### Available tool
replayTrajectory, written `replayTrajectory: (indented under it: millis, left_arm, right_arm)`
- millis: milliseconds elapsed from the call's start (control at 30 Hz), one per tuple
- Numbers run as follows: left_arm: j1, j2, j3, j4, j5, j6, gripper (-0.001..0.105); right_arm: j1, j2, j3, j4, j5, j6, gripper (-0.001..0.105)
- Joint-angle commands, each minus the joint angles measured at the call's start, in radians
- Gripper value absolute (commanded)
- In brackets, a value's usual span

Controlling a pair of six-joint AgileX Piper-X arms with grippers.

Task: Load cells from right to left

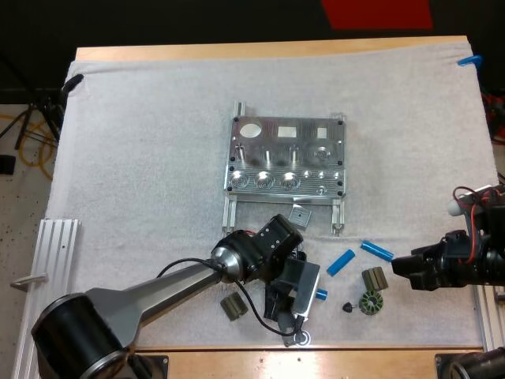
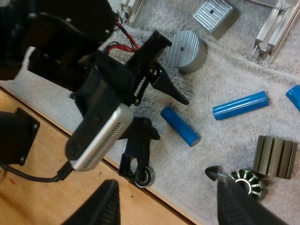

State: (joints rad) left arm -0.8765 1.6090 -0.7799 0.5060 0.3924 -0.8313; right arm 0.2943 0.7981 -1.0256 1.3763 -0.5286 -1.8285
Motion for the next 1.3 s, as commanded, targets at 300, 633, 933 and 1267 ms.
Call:
replayTrajectory:
  millis: [300,633,933,1267]
  left_arm:
    - [-0.005,0.019,-0.006,-0.003,0.002,0.001,0.015]
    - [-0.005,0.001,-0.009,0.012,0.002,-0.002,0.000]
    - [-0.005,-0.133,-0.009,0.059,-0.084,-0.010,0.000]
    - [-0.005,-0.364,-0.009,0.086,-0.086,-0.025,0.000]
  right_arm:
    - [0.003,-0.002,-0.009,-0.011,-0.006,-0.017,0.047]
    - [0.003,-0.002,-0.009,-0.011,0.063,-0.062,0.047]
    - [0.003,-0.002,-0.009,-0.066,0.125,-0.061,0.047]
    - [0.003,-0.002,-0.009,-0.114,0.061,-0.055,0.047]
